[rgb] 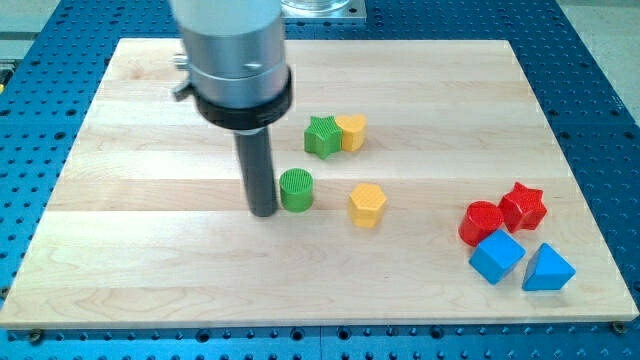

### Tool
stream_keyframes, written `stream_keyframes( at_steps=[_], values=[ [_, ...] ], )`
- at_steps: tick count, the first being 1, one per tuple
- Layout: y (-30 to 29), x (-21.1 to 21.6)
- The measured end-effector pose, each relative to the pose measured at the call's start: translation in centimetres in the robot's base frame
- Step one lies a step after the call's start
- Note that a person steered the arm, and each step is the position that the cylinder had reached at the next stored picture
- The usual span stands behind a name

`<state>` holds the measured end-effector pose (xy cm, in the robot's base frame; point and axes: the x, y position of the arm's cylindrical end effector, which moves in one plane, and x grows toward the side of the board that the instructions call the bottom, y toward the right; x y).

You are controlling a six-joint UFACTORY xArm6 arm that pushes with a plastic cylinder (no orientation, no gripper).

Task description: Nudge the green circle

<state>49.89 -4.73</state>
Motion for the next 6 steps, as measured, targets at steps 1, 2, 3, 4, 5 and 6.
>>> stream_keyframes(
  at_steps=[1, 2, 3, 4, 5, 6],
  values=[
    [0.65, 0.0],
    [0.71, 0.0],
    [0.8, -0.37],
    [0.8, -0.73],
    [0.8, -0.73],
    [0.8, -0.74]
  ],
)
